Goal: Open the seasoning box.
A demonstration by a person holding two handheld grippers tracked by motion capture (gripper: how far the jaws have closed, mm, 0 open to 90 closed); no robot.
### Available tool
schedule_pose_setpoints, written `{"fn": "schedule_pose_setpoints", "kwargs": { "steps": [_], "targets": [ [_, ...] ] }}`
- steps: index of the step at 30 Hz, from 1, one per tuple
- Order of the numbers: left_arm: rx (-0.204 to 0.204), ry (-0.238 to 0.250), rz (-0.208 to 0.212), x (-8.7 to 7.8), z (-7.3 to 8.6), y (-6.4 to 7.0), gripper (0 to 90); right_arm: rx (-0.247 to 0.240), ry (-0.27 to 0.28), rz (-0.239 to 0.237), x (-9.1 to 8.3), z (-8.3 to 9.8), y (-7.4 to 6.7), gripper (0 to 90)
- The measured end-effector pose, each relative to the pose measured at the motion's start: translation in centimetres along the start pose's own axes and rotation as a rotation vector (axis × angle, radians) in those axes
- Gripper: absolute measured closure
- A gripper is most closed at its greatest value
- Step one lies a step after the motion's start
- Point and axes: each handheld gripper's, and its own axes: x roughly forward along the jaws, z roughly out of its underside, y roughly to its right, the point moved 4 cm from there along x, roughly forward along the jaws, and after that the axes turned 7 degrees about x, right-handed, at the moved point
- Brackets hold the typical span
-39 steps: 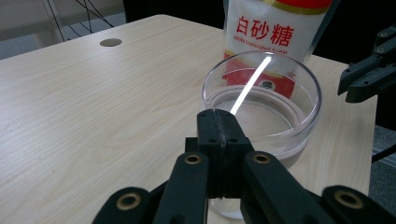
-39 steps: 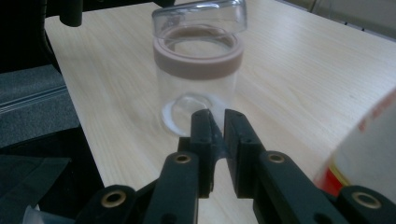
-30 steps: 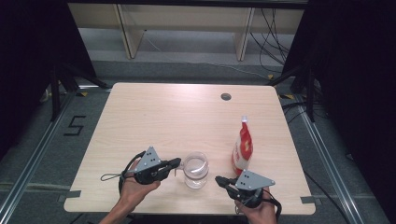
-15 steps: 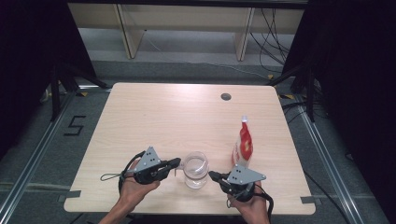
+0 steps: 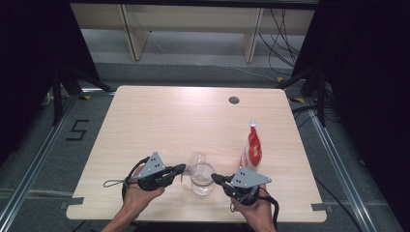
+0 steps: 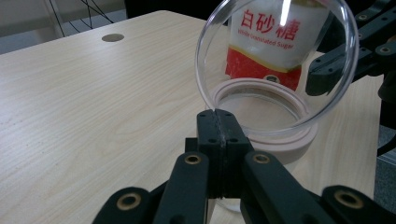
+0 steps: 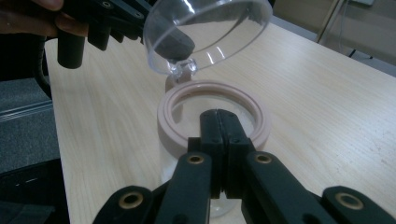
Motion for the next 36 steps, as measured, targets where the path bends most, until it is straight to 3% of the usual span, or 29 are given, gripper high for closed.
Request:
{"fn": "schedule_pose_setpoints", "kwargs": {
  "steps": [3,4,16,24,28,29,31,36],
  "targets": [
    [0.016,-0.006,-0.003,-0.1,0.0,-0.1,89.2,-0.005,0.003,-0.011,0.1,-0.3,-0.2,90.0],
    [-0.006,-0.004,-0.009,0.0,0.0,0.0,89.2,-0.003,0.004,-0.004,0.1,-0.4,-0.2,90.0],
    [-0.008,0.007,-0.006,-0.1,-0.2,0.1,88.9,-0.003,0.015,-0.015,0.6,-1.0,-0.4,90.0],
    [-0.046,0.022,-0.007,-1.5,0.5,-0.6,62.5,-0.012,0.027,-0.011,0.8,-1.7,-0.7,90.0],
    [-0.025,0.000,-0.023,-2.6,1.2,-0.8,50.5,-0.015,0.029,-0.014,0.9,-1.9,-0.8,90.0],
    [-0.026,-0.003,-0.022,-2.8,1.5,-0.8,46.0,-0.042,0.027,-0.014,0.9,-2.0,-0.7,90.0],
    [-0.034,-0.023,-0.043,-3.2,1.9,-0.8,37.0,-0.016,0.017,-0.024,1.0,-2.0,-0.9,90.0],
    [-0.027,-0.047,-0.043,-3.9,2.8,-0.6,29.2,-0.026,0.030,-0.029,1.5,-2.5,-1.2,90.0]
  ]
}}
